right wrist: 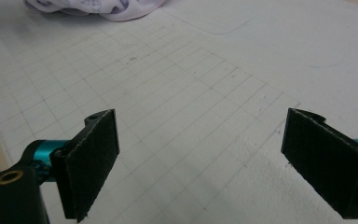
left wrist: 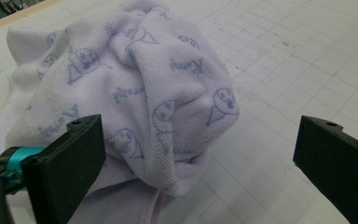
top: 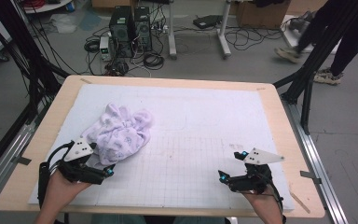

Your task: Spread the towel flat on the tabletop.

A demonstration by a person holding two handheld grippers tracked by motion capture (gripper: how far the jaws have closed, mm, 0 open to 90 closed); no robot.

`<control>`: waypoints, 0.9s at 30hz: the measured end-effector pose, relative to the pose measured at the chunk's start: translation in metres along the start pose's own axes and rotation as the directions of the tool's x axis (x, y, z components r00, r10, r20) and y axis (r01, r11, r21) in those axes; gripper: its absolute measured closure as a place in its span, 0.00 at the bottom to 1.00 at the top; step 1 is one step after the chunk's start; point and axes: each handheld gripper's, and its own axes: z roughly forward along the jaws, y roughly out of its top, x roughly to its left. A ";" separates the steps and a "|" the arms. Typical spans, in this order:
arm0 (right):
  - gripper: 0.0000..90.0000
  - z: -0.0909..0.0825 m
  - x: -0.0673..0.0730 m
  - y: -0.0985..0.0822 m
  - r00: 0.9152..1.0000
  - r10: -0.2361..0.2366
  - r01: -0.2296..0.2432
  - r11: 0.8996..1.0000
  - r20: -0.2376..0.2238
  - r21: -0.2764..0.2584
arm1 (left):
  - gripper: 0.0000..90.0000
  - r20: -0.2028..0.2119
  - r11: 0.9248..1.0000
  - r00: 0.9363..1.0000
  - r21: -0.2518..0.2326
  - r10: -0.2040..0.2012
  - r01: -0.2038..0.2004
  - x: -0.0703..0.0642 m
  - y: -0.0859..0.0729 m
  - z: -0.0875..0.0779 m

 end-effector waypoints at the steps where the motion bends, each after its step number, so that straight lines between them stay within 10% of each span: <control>1: 0.11 0.000 0.000 0.000 1.000 0.000 0.000 1.000 0.000 0.000 | 0.03 0.000 1.000 1.000 0.000 0.000 0.000 0.000 0.000 0.000; 27: 0.11 0.005 0.001 -0.001 1.000 -0.012 0.013 1.000 -0.008 0.010 | 0.03 0.002 1.000 1.000 0.013 0.007 -0.007 -0.001 -0.003 0.000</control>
